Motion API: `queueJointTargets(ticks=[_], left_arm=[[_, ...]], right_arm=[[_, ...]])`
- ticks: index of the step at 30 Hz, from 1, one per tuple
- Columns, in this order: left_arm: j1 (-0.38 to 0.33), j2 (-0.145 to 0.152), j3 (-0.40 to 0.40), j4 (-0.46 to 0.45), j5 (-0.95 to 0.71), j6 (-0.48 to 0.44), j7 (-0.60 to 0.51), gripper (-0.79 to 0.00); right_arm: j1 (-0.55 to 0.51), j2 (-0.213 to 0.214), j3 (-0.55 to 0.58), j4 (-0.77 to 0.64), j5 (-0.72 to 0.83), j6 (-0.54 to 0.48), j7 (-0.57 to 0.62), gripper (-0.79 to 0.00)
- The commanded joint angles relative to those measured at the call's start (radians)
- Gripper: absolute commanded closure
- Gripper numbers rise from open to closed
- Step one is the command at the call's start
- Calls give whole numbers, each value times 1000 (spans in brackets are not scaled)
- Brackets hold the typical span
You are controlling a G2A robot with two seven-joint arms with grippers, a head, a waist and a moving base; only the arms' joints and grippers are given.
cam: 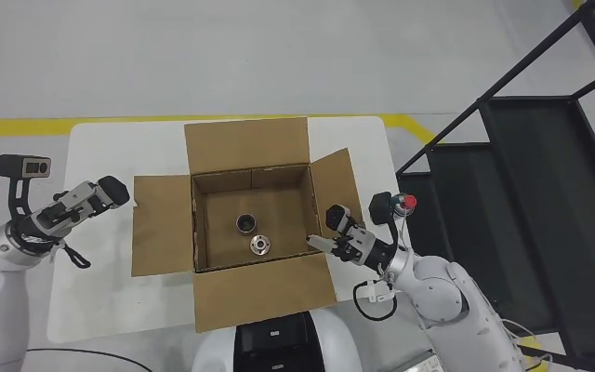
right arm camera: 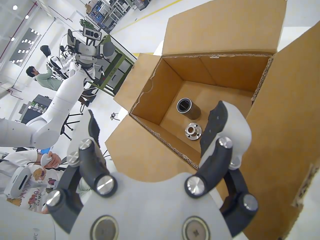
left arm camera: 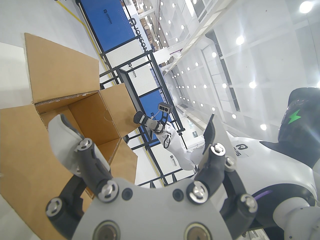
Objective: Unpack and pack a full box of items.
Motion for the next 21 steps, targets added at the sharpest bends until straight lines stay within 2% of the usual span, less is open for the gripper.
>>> queueJointTargets(ticks=[1, 6, 8, 13, 16, 21], left_arm=[[0, 0, 0, 0, 0, 0, 0, -785], [0, 0, 0, 0, 0, 0, 0, -785], [0, 0, 0, 0, 0, 0, 0, -785], [0, 0, 0, 0, 0, 0, 0, -785], [0, 0, 0, 0, 0, 0, 0, -785], [0, 0, 0, 0, 0, 0, 0, -785]], right_arm=[[23, 2, -48, -19, 9, 0, 91, -785], [181, -10, -197, 5, -4, 78, 195, -785], [260, -20, -264, 47, 1, 158, 235, -785], [435, -53, -410, 165, -12, 337, 251, -785], [519, -71, -489, 222, -83, 421, 265, -785], [628, -97, -628, 310, -332, 512, 285, -785]])
